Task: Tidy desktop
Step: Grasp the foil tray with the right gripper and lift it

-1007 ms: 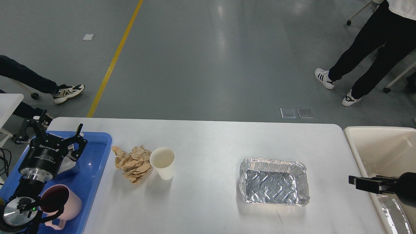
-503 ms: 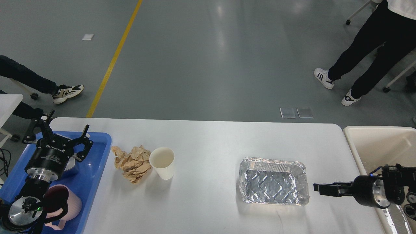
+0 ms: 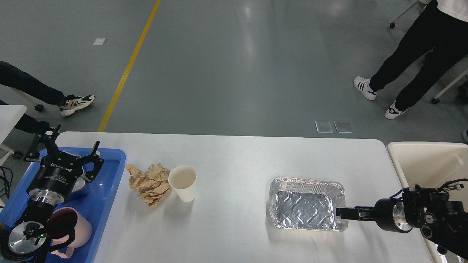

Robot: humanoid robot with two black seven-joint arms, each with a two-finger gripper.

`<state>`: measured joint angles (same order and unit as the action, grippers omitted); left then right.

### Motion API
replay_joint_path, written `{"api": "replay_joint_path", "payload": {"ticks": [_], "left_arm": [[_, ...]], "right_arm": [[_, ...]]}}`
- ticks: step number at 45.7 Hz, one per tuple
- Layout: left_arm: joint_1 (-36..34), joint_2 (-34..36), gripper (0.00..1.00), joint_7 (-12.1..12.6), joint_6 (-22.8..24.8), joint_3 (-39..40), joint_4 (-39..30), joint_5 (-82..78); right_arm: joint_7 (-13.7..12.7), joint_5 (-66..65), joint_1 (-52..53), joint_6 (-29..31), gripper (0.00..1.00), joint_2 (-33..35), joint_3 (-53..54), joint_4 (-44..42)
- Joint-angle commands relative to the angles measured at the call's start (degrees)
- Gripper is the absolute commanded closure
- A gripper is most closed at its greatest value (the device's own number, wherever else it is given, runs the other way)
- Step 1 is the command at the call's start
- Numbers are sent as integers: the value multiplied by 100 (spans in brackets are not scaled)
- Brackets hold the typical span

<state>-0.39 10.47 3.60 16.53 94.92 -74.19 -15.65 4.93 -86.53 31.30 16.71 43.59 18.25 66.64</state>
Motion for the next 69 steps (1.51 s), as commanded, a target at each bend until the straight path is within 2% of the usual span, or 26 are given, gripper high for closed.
{"api": "replay_joint_path", "payload": {"ticks": [1, 5, 8, 12, 26, 29, 32, 34, 44, 45, 61, 69], "left_arm": [[3, 16, 3, 0, -1, -34, 1, 0], [-5, 34, 3, -26, 8, -184, 1, 0], [3, 42, 3, -26, 8, -193, 1, -9], [3, 42, 3, -26, 8, -193, 1, 0], [12, 42, 3, -26, 8, -202, 1, 0], [12, 51, 3, -26, 17, -202, 1, 0], [12, 51, 3, -35, 17, -202, 1, 0], [12, 51, 3, -26, 17, -202, 1, 0], [12, 51, 3, -26, 17, -202, 1, 0], [12, 51, 3, -26, 17, -202, 1, 0], [30, 51, 3, -26, 34, -184, 1, 0], [30, 51, 3, -26, 26, -193, 1, 0]], "right_arm": [[-10, 31, 17, -1, 0, -34, -32, -37], [-10, 31, 17, -1, 0, -105, -84, -45], [-10, 22, 26, -36, 8, -122, -128, -72], [-1, 22, 34, -54, 14, -131, -155, -81], [-10, 13, 43, -54, 14, -447, -172, -432], [-1, 13, 43, -54, 16, -483, -172, -485], [-10, 22, 43, -54, 32, -527, -172, -503], [-10, 22, 35, -27, 48, -588, -172, -503], [-1, 22, 52, -45, 97, -606, -357, -546], [-1, 22, 52, -45, 100, -606, -357, -538], [52, 31, 228, -10, 100, -571, -357, -468], [-10, 232, 237, 148, 100, -448, -366, -336]]}}
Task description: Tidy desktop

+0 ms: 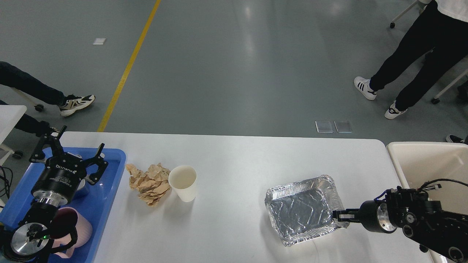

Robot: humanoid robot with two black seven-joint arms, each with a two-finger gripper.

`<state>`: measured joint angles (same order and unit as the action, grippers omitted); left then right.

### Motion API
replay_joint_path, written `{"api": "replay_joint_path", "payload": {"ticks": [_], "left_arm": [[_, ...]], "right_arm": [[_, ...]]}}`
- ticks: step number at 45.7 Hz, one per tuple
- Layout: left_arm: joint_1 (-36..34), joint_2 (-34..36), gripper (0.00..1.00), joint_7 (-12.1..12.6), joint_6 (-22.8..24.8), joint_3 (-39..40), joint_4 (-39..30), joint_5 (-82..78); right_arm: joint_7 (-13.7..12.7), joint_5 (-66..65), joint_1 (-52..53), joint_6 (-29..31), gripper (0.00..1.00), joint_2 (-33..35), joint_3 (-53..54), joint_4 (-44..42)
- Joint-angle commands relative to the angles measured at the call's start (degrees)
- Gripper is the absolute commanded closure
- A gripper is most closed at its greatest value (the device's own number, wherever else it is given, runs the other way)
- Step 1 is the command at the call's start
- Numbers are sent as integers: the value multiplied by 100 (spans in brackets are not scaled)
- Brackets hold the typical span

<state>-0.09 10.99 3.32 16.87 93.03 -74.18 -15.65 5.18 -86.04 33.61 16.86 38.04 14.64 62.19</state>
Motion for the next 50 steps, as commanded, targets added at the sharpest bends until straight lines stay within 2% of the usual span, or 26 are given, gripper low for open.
{"api": "replay_joint_path", "payload": {"ticks": [1, 9, 13, 21, 33, 38, 42, 50], "left_arm": [[0, 0, 3, 11, -8, -4, 0, 0], [-9, 9, 3, 37, -17, -12, 0, 0], [-18, 9, 3, 46, -17, -13, 0, 0], [-35, 0, 3, 55, -26, -21, 0, 0], [-35, 0, 3, 73, -44, -30, 0, 0], [-27, 9, 3, 81, -70, -30, 0, 0], [-53, 35, 3, 81, -219, -188, 0, 0], [-53, 202, 3, 73, -448, -417, 0, 0]], "right_arm": [[-35, 254, 5, 177, 100, 151, -5, 143], [-53, 606, 207, 528, 100, 652, 12, 407], [-79, 991, 409, 1028, 100, 1029, 30, 583], [-492, 1923, 831, 1355, 100, 1688, 48, 890], [-756, 2970, 1631, 1680, 100, 2779, 65, 1357], [-913, 3111, 1833, 1707, 100, 2806, 65, 1348], [-1186, 3155, 1913, 1654, 100, 2639, 74, 1339], [-1775, 3146, 2009, 1294, 100, 1673, 13, 1322]]}}
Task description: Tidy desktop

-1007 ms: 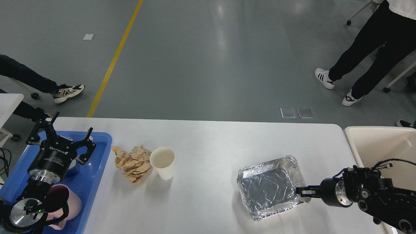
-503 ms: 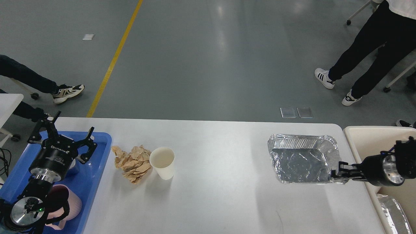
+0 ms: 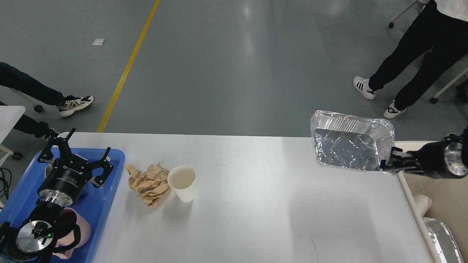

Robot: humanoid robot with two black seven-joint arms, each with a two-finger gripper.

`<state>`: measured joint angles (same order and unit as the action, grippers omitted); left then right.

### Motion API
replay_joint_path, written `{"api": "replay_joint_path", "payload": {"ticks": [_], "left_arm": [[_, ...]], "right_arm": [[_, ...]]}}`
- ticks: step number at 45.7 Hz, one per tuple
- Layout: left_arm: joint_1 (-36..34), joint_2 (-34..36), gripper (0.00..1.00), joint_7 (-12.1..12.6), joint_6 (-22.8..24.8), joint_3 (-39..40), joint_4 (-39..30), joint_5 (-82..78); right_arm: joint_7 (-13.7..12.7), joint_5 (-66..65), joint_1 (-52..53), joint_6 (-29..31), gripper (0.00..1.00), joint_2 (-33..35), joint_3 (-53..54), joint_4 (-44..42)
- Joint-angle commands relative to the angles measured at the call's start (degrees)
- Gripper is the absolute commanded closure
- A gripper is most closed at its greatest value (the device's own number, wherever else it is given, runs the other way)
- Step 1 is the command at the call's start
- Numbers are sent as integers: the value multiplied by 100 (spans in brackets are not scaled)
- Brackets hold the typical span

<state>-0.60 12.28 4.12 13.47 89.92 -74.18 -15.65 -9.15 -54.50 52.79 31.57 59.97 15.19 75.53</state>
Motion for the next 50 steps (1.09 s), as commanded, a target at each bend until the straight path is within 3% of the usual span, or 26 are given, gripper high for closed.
{"api": "replay_joint_path", "payload": {"ticks": [1, 13, 22, 37, 50], "left_arm": [[-2, 73, 3, -8, -108, -115, -9, -9], [16, 82, 3, -8, -117, -115, 0, 0], [-2, 55, 3, -8, -214, -115, 0, -9], [-11, 117, 3, -8, -223, -273, 0, -9], [-11, 310, 3, -17, -389, -475, -9, -9]], "right_arm": [[-403, 1, 117, -194, 100, -591, -51, -29], [-614, 18, 609, -247, 100, -1979, -587, -987], [-878, 80, 662, -379, 100, -2577, -719, -1356], [-1458, 229, 654, -432, 100, -2833, -904, -1436], [-1581, 396, 627, -502, 100, -2842, -895, -1506]]}}
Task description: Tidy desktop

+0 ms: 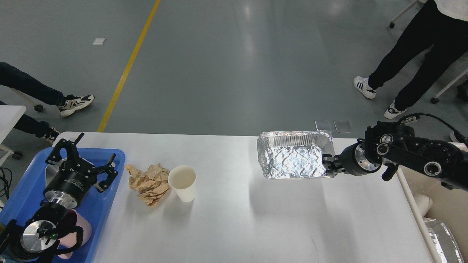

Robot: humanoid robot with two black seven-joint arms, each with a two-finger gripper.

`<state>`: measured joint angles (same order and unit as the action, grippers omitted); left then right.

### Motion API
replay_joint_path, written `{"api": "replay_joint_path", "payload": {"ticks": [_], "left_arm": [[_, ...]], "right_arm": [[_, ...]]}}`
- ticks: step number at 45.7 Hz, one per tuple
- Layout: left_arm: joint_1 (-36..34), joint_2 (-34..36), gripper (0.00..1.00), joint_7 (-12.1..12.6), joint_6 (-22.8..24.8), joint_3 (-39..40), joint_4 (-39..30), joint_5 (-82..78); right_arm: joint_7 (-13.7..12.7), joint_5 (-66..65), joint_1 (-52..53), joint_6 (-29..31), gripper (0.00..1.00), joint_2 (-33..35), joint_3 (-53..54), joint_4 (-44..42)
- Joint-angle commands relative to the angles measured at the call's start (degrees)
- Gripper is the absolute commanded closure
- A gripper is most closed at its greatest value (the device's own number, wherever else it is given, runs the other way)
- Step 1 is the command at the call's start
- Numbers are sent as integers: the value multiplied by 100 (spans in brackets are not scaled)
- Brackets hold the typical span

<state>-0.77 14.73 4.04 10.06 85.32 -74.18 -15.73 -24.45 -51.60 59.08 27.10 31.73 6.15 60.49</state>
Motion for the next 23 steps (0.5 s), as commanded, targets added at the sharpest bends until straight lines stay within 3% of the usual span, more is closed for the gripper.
{"api": "replay_joint_path", "payload": {"ticks": [1, 23], "left_arm": [[7, 82, 3, -8, -56, -24, -9, 0], [-37, 83, 3, -26, -100, -112, -9, 0]], "right_arm": [[-51, 115, -2, -64, 100, -17, 18, -2], [-51, 264, -19, -73, 100, -53, 88, -2]]}}
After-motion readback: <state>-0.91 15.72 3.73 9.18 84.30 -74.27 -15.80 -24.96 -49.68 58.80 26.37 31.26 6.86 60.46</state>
